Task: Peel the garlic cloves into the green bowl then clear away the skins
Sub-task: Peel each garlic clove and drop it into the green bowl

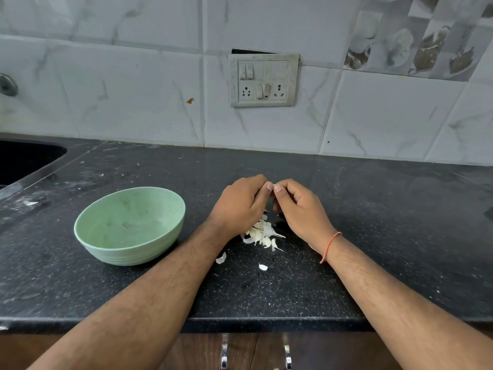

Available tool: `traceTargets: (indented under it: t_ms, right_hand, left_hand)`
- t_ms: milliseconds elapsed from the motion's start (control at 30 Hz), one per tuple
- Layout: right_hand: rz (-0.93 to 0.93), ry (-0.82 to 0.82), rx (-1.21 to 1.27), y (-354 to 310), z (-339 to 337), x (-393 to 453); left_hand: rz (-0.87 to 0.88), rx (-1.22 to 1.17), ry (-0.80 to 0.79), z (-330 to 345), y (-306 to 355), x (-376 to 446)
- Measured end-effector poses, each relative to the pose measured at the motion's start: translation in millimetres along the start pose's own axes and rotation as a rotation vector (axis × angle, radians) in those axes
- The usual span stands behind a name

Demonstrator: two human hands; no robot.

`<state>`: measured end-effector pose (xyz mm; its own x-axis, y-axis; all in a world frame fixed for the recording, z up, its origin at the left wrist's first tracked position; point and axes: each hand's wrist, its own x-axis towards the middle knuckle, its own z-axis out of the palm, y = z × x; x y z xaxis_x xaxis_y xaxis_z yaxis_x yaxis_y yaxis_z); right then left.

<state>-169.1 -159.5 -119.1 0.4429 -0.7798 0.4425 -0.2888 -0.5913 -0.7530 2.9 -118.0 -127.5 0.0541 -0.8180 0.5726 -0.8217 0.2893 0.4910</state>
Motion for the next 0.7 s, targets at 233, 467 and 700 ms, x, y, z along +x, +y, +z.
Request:
traceTargets:
  t_ms: [233, 467, 700]
  right_hand:
    - [0.017, -0.036, -0.008, 1.9, -4.4, 2.3]
    - [-0.100, -0.340, -0.632, -31.5, -46.2, 18.1]
    - [-0.155, -0.634, -1.145, -31.8, -50.6, 15.0]
  left_hand:
    - [0.049, -0.096, -0.024, -4.1, 3.9, -2.5]
    - [0.046, -0.128, 0.083, -7.1, 0.6, -2.4]
    - [-0.010, -0.162, 0.197, -10.7, 2.3, -3.0]
